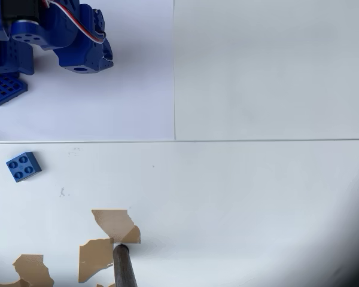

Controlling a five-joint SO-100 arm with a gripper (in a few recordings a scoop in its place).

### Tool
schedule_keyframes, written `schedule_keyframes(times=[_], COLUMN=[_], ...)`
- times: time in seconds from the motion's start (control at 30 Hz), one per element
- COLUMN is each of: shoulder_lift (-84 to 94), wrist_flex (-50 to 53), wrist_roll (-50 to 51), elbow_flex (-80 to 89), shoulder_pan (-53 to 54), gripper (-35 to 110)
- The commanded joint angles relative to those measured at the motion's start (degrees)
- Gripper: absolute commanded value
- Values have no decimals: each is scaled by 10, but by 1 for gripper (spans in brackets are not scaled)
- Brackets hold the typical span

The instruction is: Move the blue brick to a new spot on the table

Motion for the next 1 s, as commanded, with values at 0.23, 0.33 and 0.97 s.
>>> schedule_keyframes(times=[0.23,0.33,0.97], shoulder_lift=[174,262,543], wrist_flex=[-115,-84,162], wrist_roll=[4,12,-13], elbow_flex=[192,225,287], shoulder_pan=[-10,-15,98], gripper=[0,0,0])
